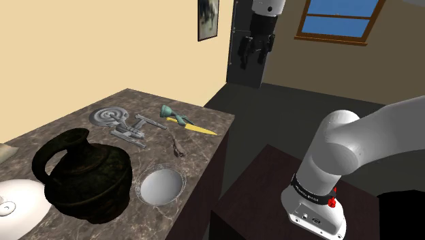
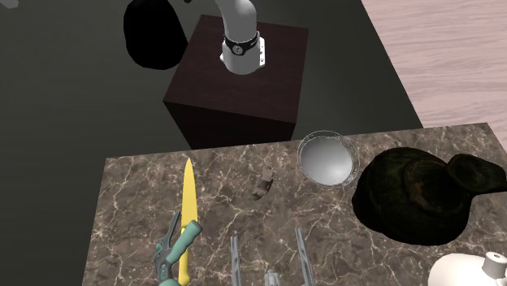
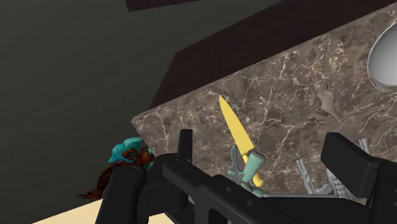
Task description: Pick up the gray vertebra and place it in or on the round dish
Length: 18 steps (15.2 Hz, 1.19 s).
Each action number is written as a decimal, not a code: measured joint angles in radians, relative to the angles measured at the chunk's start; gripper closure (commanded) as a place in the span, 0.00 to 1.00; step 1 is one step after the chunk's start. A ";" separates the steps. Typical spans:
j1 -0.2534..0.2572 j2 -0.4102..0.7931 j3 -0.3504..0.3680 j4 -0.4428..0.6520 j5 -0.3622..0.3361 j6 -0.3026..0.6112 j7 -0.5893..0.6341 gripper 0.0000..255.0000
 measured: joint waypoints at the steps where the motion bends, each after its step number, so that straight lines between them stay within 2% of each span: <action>1: 0.000 0.000 0.000 0.000 0.000 0.000 0.000 0.00; 7: 0.025 0.021 0.043 -0.127 0.029 0.161 0.057 0.00; 11: 0.045 0.076 0.076 -0.209 0.048 0.312 0.098 0.00; 18: 0.078 0.242 0.148 -0.287 0.073 0.581 0.182 0.00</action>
